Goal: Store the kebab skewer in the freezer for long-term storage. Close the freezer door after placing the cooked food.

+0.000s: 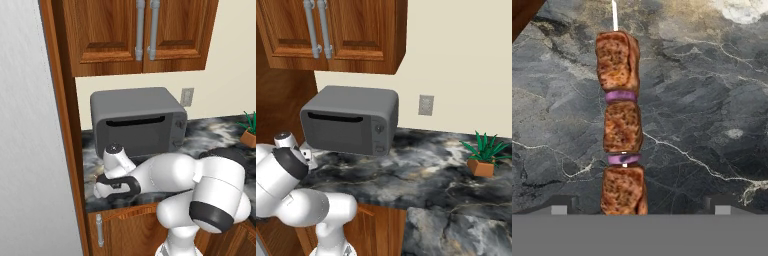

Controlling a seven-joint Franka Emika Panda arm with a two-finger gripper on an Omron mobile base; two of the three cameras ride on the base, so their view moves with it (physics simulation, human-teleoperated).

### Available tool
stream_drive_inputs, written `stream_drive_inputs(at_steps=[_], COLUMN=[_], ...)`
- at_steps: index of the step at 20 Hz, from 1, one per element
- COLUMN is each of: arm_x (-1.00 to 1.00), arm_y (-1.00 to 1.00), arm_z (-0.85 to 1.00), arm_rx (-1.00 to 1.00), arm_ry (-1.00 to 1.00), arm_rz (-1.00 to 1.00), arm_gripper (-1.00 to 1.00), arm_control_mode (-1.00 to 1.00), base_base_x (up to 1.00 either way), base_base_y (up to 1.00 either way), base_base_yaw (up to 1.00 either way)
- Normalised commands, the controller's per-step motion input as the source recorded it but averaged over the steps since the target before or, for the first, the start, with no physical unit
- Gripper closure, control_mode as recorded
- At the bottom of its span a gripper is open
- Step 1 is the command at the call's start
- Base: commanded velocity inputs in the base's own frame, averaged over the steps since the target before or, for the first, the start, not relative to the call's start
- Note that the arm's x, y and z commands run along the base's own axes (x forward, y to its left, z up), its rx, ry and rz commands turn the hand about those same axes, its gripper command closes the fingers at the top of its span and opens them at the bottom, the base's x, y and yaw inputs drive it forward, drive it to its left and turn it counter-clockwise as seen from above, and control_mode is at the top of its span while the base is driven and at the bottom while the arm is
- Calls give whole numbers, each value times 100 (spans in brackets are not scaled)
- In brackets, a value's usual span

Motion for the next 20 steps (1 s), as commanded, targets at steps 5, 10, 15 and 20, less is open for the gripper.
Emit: stream_drive_inputs(at_steps=[5, 10, 15, 20], arm_x=[0, 0, 0, -4], arm_y=[0, 0, 0, -9], arm_z=[0, 0, 0, 3], arm_rx=[0, 0, 0, 0], arm_ry=[0, 0, 0, 0], arm_rz=[0, 0, 0, 0], arm_gripper=[100, 100, 100, 100], arm_control_mode=[-100, -100, -100, -100], base_base_x=[0, 0, 0, 0], base_base_y=[0, 0, 0, 0], base_base_yaw=[0, 0, 0, 0])
